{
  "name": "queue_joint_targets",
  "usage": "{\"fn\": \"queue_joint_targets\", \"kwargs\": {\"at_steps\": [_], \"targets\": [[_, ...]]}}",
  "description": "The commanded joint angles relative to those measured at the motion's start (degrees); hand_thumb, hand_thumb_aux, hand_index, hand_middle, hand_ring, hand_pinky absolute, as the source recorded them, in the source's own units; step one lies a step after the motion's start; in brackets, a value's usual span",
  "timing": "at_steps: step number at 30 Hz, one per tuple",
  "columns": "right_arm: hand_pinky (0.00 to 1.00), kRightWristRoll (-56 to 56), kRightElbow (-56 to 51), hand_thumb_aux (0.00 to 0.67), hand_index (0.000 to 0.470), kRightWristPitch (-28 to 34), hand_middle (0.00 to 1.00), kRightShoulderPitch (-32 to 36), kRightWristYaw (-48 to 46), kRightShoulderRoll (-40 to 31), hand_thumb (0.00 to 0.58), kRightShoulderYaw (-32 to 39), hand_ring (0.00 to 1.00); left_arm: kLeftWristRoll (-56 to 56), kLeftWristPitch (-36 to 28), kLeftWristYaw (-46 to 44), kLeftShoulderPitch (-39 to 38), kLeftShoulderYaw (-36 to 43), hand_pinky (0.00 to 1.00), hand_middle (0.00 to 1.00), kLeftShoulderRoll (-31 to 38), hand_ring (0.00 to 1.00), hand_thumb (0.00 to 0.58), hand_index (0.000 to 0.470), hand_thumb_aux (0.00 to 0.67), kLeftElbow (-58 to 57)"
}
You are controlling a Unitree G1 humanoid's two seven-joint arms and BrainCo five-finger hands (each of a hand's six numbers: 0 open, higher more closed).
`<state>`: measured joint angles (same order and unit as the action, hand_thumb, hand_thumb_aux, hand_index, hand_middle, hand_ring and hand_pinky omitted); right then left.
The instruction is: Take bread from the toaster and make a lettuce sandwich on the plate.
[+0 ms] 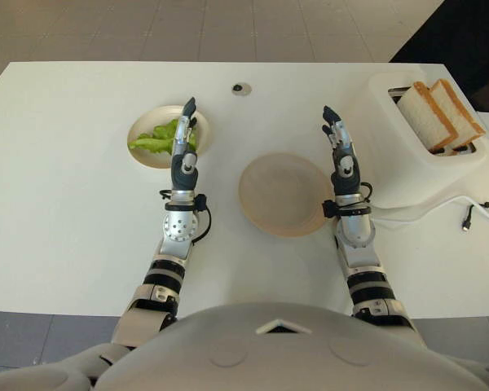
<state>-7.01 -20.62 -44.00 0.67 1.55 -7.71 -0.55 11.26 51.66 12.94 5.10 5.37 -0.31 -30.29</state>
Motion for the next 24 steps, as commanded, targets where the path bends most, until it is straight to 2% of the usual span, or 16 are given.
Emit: {"fn": "queue_joint_targets", "kwargs": {"at_steps": [1,9,14,17,19,21,24], "targets": [[0.0,-0.6,-0.8,0.0,0.0,2.5,0.0,1.4,-0.4,-0.5,0.0,0.0,0.0,1.6,0.0,0.0,-3.0,0.5,0.0,0.0,0.0,0.0,0.0,0.0,0.0,-5.0],[0.0,0.6,0.0,0.0,0.0,1.4,0.0,1.6,0.4,-0.3,0.0,-1.0,0.0,5.5,-0.7,2.6,-2.5,0.8,0.0,0.0,0.4,0.0,0.0,0.0,0.0,-4.8],[0.0,-2.8,-0.5,0.0,0.0,1.0,0.0,1.4,3.3,-1.1,0.0,-1.8,0.0,8.6,-1.9,6.7,-2.2,1.0,0.0,0.0,-0.1,0.0,0.0,0.0,0.0,-4.7],[0.0,-2.8,-0.6,0.0,0.0,1.8,0.0,1.0,2.2,-1.2,0.0,-0.9,0.0,4.1,-0.1,2.1,-2.8,2.1,0.0,0.0,0.6,0.0,0.0,0.0,0.0,-4.8],[0.0,-5.0,3.0,0.0,0.0,1.0,0.0,-0.2,2.2,-2.2,0.0,-0.7,0.0,3.1,0.0,1.0,-2.9,1.9,0.0,0.0,0.9,0.0,0.0,0.0,0.0,-4.9],[0.0,-10.6,15.1,0.0,0.0,1.4,0.0,-2.3,3.3,-5.2,0.0,-4.8,0.0,2.4,-0.2,0.4,-2.8,1.6,0.0,0.0,0.9,0.0,0.0,0.0,0.0,-5.1],[0.0,-13.8,28.3,0.0,0.0,7.8,0.0,-3.2,4.1,-12.9,0.0,-18.3,0.0,3.5,-0.3,0.7,-2.8,1.6,0.0,0.0,0.9,0.0,0.0,0.0,0.0,-5.0]]}}
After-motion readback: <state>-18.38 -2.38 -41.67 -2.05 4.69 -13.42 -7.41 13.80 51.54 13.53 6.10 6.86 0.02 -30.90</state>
